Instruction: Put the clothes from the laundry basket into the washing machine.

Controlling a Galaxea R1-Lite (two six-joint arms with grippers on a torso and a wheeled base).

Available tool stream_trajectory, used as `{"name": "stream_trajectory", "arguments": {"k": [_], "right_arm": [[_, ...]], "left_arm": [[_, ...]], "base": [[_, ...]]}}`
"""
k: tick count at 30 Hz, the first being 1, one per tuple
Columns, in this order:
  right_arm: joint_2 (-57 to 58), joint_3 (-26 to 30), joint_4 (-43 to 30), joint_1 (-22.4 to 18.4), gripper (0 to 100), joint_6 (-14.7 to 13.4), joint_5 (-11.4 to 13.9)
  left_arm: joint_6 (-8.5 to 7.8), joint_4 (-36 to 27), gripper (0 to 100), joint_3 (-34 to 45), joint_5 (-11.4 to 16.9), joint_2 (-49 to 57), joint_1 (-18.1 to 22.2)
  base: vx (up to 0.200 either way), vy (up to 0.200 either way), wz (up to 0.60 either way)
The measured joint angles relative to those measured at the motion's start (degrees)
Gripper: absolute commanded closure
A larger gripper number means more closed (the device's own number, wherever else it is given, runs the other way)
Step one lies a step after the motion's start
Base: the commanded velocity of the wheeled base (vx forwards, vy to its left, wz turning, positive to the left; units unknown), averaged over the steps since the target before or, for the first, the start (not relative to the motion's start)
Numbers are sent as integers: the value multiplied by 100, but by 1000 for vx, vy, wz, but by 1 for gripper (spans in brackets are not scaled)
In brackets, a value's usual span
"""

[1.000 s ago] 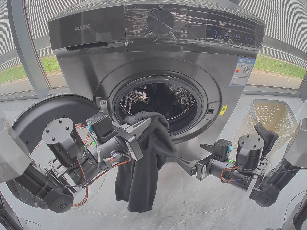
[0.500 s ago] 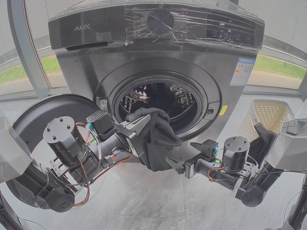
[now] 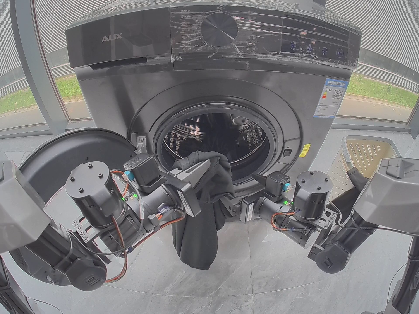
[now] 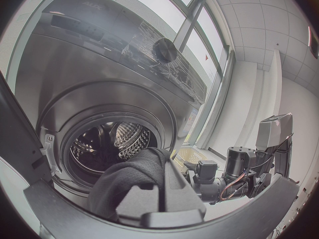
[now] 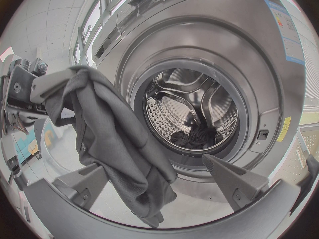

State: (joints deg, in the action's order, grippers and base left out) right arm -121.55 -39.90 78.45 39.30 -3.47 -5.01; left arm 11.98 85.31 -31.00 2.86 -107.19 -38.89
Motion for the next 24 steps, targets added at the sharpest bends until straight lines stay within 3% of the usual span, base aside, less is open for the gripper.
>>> {"name": "stream_trajectory", "arguments": {"k": [7, 8, 20, 23, 24], "right_arm": [[83, 99, 101, 90, 0, 6, 59], [80, 107, 117, 110, 100, 2, 59], [102, 137, 213, 154, 100, -44, 59], [229, 245, 210, 133, 100, -57, 48], [302, 302, 205, 122, 100, -60, 41]], "left_arm": [[-2, -2, 100, -20, -13, -39, 5], [-2, 0, 100, -20, -13, -41, 5], [6, 2, 100, 5, -13, -80, 63], [84, -5, 100, 18, -29, -116, 79], [112, -20, 0, 38, -44, -129, 80]], "base": [[0, 0, 0], [0, 0, 0], [0, 0, 0], [0, 0, 0], [0, 0, 0]]}}
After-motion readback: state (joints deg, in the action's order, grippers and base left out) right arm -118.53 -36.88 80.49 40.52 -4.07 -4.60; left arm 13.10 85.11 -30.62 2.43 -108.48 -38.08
